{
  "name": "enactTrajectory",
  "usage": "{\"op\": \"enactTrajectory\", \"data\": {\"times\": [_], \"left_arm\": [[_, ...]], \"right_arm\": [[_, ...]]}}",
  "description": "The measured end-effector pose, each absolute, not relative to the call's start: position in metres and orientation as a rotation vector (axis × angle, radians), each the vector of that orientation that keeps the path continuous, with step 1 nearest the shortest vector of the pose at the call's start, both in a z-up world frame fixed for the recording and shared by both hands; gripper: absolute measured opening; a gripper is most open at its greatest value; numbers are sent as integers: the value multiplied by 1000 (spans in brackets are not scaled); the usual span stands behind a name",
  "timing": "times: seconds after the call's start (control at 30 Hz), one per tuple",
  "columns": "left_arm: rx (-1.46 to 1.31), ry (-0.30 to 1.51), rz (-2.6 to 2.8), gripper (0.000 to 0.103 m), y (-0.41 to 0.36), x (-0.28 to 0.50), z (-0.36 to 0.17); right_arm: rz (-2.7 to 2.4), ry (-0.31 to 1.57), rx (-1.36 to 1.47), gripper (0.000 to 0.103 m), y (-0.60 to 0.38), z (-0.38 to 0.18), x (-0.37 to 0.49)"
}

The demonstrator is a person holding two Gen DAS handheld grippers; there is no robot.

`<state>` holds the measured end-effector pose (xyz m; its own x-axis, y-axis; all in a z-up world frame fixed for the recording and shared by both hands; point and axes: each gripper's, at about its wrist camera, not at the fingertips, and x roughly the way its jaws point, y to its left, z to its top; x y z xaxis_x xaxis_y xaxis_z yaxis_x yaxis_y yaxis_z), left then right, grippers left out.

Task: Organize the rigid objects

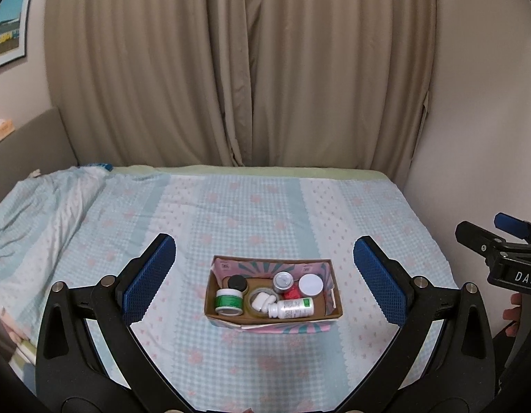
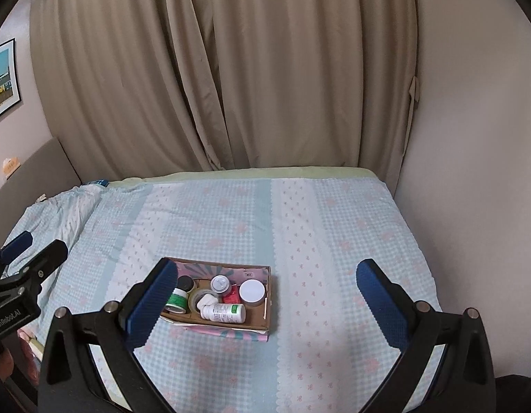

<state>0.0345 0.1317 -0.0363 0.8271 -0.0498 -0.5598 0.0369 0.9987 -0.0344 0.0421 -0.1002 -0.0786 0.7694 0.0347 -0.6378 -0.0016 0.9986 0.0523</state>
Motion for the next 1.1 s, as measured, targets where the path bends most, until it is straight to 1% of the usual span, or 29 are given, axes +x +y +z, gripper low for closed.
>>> {"op": "enactTrajectory", "data": {"times": [1.1], "left_arm": [[-18, 557, -30, 103, 126, 28, -34]], "right_arm": [[14, 663, 47, 103, -103, -71, 38]]}}
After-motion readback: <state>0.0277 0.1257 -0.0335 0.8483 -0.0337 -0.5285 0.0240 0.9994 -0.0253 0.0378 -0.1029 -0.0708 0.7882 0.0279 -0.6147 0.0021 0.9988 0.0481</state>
